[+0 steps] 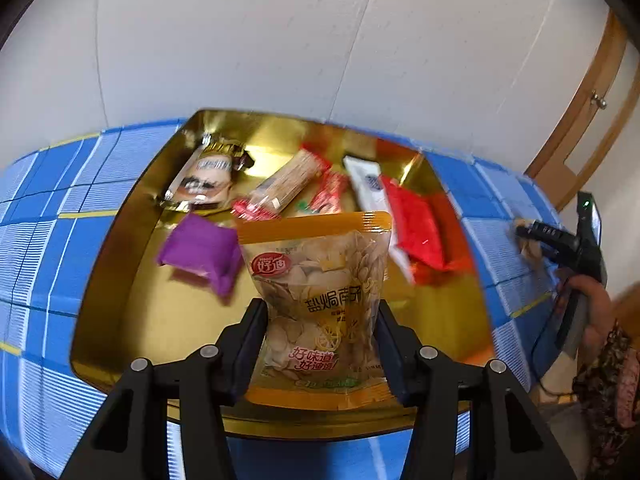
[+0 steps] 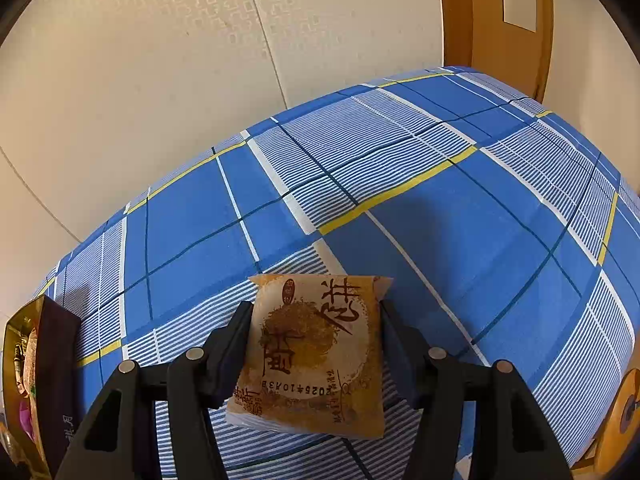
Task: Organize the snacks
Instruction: 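Carry the orange bag into the tray and open the left gripper while the right holds the pastry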
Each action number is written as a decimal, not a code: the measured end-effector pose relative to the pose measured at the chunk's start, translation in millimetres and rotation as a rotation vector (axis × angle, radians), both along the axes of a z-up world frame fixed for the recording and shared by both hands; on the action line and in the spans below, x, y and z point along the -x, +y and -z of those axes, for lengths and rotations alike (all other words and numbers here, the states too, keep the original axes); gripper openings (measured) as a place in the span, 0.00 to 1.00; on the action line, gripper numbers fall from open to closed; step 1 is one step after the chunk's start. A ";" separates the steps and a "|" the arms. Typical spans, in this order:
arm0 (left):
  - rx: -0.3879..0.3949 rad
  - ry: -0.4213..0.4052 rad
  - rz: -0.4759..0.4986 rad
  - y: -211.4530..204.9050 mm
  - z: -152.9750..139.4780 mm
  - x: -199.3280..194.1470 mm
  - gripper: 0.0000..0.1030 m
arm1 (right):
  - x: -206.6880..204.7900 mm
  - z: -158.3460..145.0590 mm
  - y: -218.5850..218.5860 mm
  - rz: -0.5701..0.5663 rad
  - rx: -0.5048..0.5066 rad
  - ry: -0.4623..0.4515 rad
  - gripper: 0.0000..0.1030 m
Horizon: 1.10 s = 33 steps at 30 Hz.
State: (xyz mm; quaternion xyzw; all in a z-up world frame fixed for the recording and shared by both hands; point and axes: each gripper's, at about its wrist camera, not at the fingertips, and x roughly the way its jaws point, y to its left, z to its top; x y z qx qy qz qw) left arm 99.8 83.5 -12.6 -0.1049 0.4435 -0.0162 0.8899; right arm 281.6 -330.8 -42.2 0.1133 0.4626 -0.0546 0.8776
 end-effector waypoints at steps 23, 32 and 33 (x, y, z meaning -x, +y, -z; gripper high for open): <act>-0.172 -0.010 -0.082 28.4 -3.6 19.8 0.66 | 0.1 -0.1 9.8 -0.010 0.044 0.004 0.61; -0.112 -0.026 0.022 -1.1 10.1 -1.3 0.66 | 17.7 -2.9 6.2 -0.005 -0.101 0.023 0.60; -0.102 -0.022 0.021 -3.3 10.8 -2.9 0.66 | 20.2 -2.9 7.2 -0.007 -0.106 0.024 0.60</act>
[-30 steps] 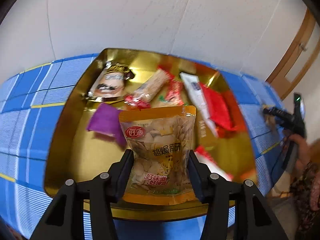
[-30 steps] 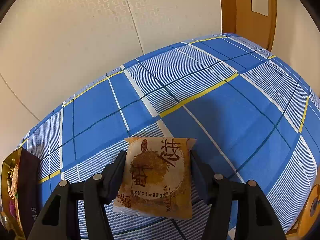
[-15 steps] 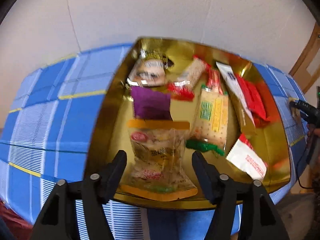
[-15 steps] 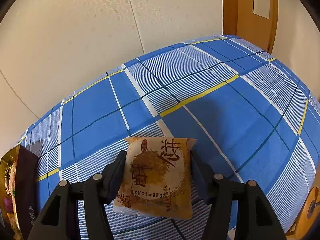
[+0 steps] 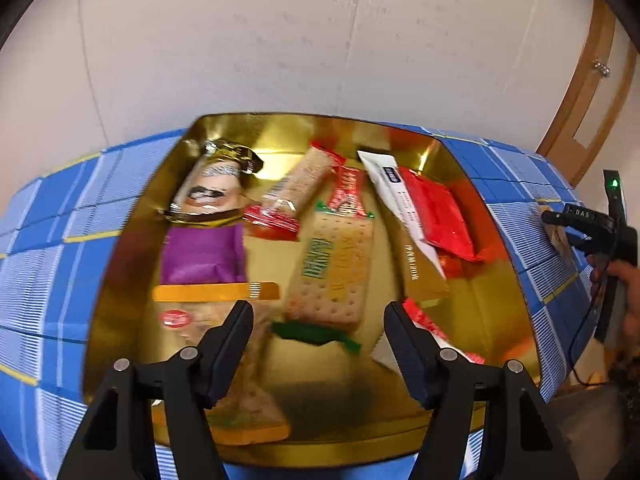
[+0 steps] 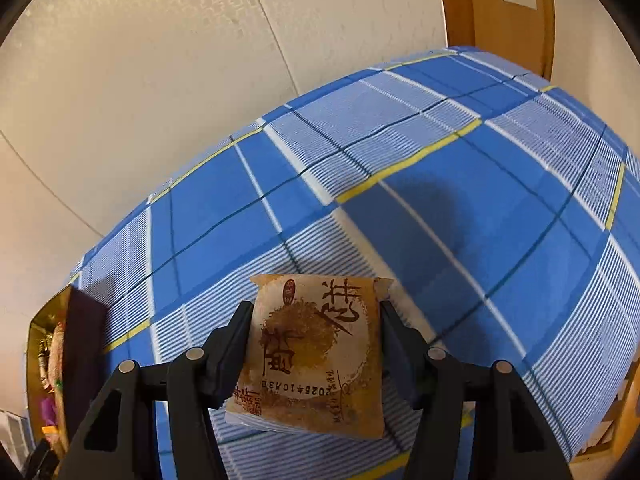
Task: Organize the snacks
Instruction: 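Carry the orange bag into the tray and open the left gripper while the right holds the pastry, then carry the brown pastry packet into the tray and open the right gripper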
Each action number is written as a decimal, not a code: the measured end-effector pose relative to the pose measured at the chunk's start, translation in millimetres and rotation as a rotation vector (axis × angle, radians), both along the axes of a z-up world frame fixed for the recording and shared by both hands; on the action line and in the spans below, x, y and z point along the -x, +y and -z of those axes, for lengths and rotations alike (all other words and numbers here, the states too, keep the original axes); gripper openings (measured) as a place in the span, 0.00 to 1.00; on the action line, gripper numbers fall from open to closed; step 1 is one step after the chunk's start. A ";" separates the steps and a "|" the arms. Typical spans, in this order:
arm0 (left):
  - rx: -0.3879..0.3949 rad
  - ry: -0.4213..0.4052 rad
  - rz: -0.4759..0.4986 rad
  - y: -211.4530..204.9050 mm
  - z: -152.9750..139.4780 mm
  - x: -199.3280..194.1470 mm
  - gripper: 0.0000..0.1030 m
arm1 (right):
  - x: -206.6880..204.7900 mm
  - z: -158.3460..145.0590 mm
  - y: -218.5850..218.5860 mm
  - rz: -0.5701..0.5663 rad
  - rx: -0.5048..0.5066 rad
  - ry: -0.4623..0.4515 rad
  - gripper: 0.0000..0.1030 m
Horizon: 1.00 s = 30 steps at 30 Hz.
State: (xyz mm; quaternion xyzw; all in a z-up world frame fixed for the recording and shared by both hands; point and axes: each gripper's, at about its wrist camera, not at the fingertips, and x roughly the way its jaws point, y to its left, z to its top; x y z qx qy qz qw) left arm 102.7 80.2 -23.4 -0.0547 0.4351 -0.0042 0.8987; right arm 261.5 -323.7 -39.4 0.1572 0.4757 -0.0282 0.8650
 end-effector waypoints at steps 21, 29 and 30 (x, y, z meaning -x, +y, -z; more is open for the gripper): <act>-0.015 -0.031 0.013 -11.7 7.0 -8.5 0.67 | 55.1 1.1 44.4 -0.103 -0.014 -0.028 0.60; 0.000 -0.034 0.002 -4.6 4.6 -6.2 0.67 | 83.0 -8.3 78.8 -0.215 0.044 -0.102 0.60; 0.000 -0.035 0.001 -3.4 4.0 -5.4 0.67 | 87.8 -10.2 82.1 -0.228 0.040 -0.117 0.60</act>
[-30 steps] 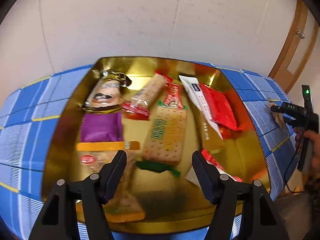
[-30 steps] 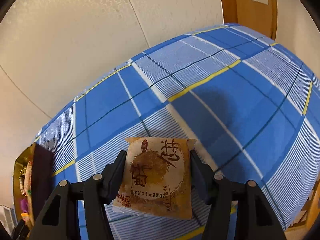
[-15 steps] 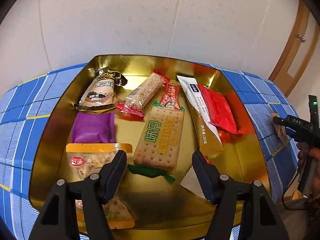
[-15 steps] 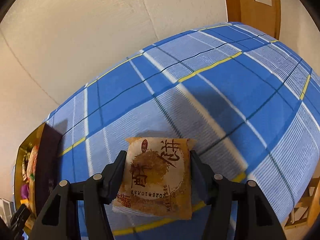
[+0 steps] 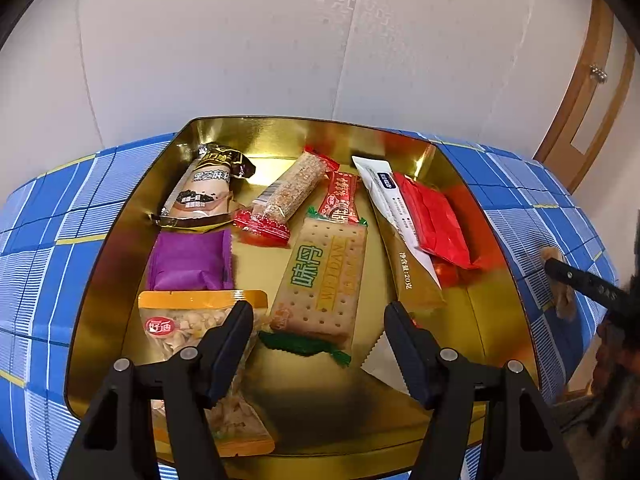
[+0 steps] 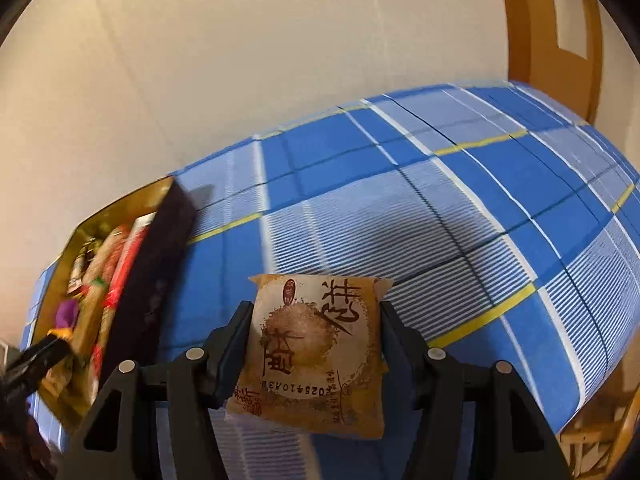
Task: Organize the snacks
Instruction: 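Carry the brown pastry packet into the tray and open the right gripper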
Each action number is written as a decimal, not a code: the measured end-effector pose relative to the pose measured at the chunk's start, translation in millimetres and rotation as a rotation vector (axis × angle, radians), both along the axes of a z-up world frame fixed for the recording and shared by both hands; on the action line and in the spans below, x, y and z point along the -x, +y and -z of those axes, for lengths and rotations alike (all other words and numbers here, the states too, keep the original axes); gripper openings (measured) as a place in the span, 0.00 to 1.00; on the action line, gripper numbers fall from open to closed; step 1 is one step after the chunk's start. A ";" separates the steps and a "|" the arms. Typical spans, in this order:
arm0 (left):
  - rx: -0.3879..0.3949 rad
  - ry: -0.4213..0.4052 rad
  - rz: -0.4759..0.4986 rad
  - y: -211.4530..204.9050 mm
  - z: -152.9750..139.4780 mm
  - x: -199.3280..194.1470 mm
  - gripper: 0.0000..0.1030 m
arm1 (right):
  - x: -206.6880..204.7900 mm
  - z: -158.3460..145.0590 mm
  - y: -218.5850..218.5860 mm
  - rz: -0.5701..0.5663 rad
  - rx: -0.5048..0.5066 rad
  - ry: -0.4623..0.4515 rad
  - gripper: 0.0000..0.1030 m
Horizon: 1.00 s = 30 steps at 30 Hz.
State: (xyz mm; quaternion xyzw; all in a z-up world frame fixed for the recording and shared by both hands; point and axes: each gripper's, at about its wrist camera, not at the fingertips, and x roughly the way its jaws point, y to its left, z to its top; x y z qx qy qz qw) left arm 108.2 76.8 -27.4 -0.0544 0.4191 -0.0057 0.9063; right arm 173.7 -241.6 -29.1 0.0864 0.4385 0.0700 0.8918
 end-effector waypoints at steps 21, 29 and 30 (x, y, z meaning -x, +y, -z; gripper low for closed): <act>-0.002 -0.040 -0.042 23.1 -11.9 13.4 0.67 | 68.4 -47.9 153.4 -0.387 0.043 -0.131 0.60; 0.041 -0.040 -0.107 49.8 -14.5 18.5 0.67 | 55.0 -29.1 199.0 -0.408 0.061 -0.024 0.60; 0.045 -0.041 -0.112 52.2 -14.8 18.9 0.67 | 55.4 -27.9 201.6 -0.409 0.055 -0.013 0.60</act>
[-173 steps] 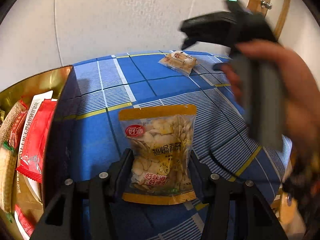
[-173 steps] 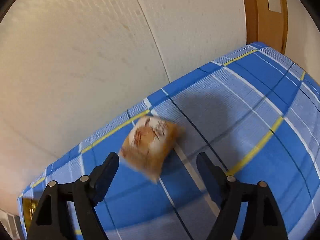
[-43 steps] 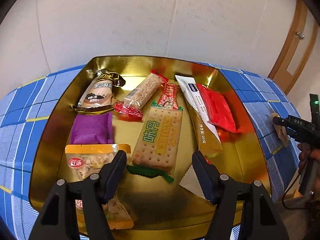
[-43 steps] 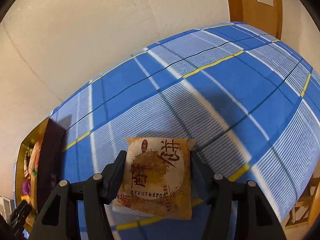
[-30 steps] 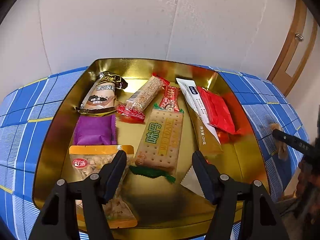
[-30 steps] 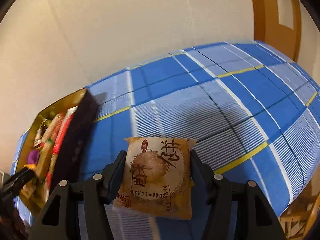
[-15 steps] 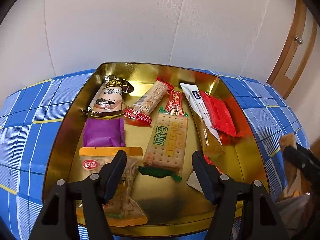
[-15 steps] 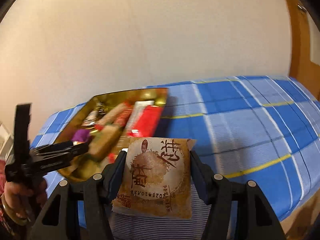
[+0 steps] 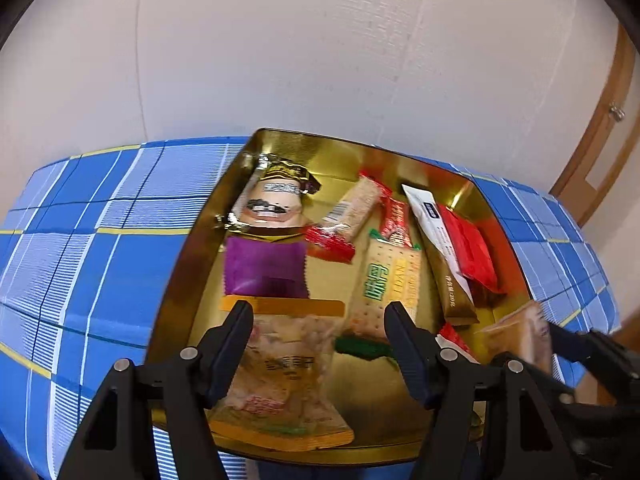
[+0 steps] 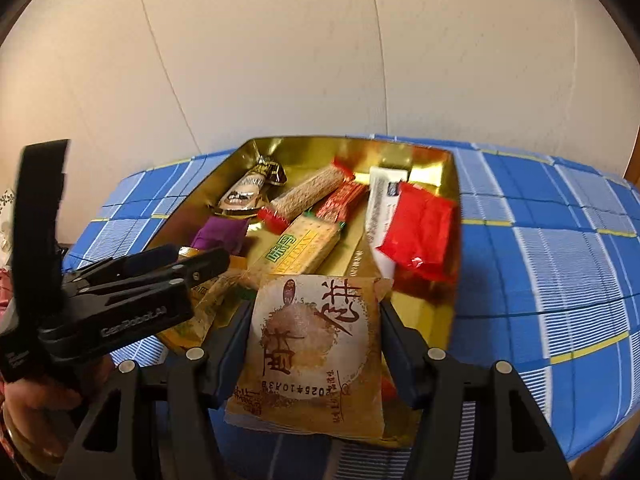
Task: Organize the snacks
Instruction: 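Carry the brown pastry packet into the tray and open the right gripper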
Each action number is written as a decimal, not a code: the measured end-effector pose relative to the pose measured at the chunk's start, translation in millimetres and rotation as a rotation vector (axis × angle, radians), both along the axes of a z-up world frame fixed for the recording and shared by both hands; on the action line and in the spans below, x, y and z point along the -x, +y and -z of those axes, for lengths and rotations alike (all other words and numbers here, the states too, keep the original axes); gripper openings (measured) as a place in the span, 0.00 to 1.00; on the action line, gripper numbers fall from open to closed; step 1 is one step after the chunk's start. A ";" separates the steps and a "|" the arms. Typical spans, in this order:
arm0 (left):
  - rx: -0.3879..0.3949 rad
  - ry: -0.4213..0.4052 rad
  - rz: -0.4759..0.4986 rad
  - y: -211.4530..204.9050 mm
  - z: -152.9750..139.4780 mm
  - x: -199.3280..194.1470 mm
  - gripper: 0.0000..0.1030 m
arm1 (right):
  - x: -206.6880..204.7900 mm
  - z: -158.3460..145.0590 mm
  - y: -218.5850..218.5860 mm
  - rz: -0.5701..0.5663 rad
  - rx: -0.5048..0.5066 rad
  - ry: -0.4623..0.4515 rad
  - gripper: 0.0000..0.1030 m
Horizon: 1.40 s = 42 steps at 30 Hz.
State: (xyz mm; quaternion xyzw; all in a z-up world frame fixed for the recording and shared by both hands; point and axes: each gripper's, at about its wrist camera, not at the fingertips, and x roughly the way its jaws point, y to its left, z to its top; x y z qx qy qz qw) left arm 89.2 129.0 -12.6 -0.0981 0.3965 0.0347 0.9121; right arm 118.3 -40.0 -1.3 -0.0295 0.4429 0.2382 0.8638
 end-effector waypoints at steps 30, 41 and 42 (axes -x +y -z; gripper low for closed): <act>0.065 -0.063 -0.138 48.1 -11.2 17.4 0.68 | -31.1 45.6 52.8 -0.032 -0.004 0.286 0.61; 0.023 -0.063 -0.106 34.9 -12.3 15.8 0.69 | -53.0 49.3 62.2 0.003 0.051 0.233 0.57; 0.024 -0.060 -0.105 34.6 -12.0 15.4 0.69 | -55.0 49.0 61.4 0.005 0.041 0.236 0.57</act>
